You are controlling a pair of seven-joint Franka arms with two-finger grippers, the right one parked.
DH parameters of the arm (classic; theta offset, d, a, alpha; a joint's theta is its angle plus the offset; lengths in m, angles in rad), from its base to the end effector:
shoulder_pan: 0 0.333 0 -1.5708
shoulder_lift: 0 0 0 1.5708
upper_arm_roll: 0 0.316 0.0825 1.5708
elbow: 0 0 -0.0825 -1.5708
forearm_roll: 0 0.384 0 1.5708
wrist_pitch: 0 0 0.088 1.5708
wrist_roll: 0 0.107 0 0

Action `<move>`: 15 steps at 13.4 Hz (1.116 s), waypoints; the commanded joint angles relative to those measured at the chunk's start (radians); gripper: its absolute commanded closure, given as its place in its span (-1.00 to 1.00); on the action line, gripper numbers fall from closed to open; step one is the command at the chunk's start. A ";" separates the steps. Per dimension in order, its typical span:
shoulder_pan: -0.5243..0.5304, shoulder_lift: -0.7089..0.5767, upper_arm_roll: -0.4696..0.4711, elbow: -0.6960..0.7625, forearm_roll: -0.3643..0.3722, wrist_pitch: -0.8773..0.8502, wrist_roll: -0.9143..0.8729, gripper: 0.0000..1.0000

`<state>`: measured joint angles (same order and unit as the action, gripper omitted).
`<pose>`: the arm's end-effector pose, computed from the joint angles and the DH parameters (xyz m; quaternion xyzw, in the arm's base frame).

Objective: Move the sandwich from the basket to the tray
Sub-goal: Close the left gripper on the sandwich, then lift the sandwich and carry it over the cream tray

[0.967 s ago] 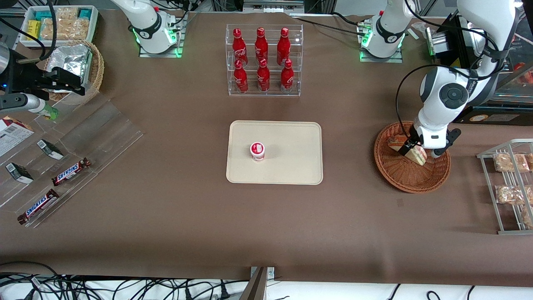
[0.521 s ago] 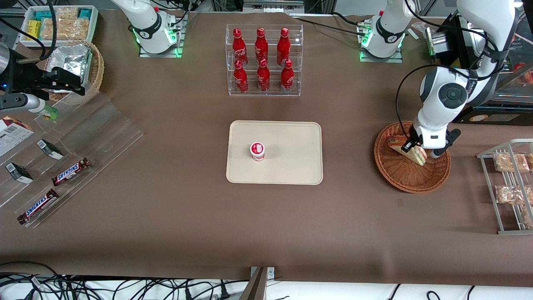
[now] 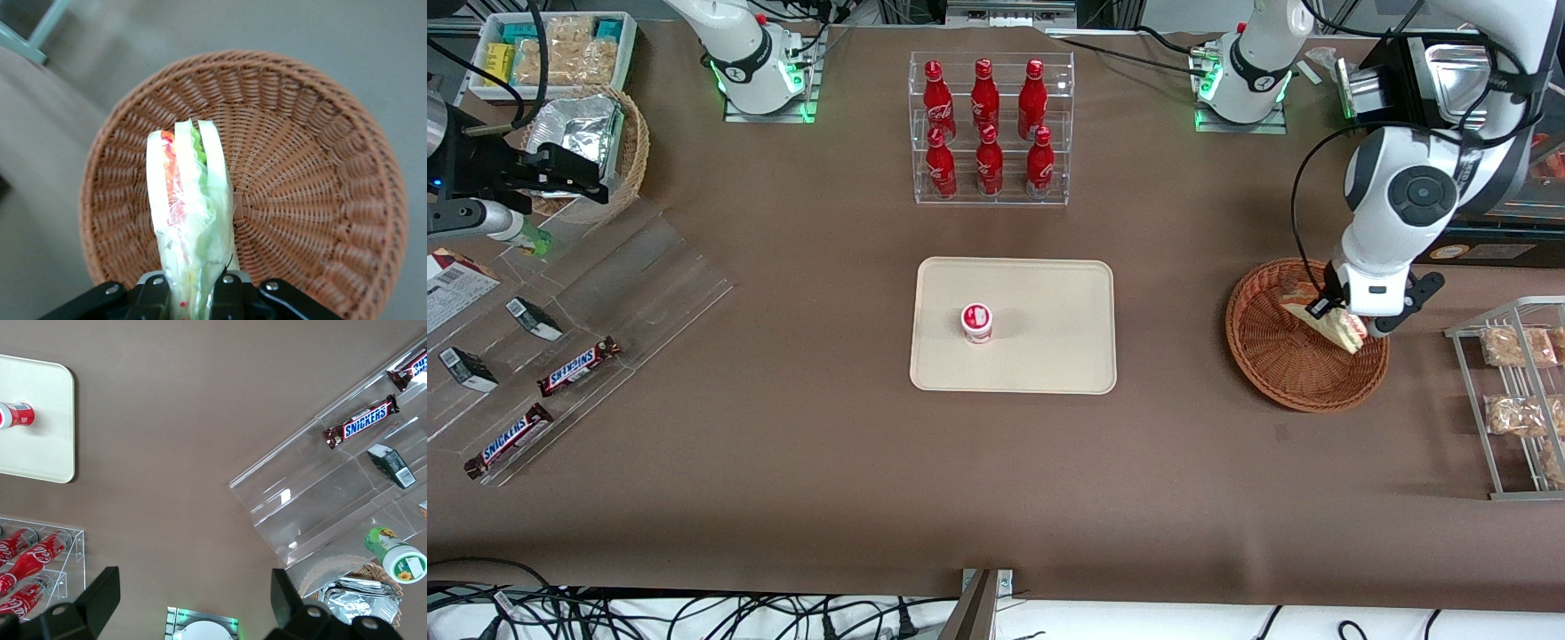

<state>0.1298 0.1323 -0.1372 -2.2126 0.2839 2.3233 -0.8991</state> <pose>0.5419 0.0014 0.3181 -0.9359 -0.3395 -0.0326 0.0880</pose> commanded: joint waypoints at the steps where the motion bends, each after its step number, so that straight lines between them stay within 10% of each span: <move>1: -0.002 -0.007 -0.028 0.192 -0.116 -0.239 0.150 1.00; 6: -0.018 0.000 -0.041 0.508 -0.232 -0.602 0.374 1.00; 15: -0.025 0.076 -0.364 0.609 -0.233 -0.618 0.529 1.00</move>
<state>0.0993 0.1416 -0.4421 -1.6781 0.0662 1.7220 -0.3957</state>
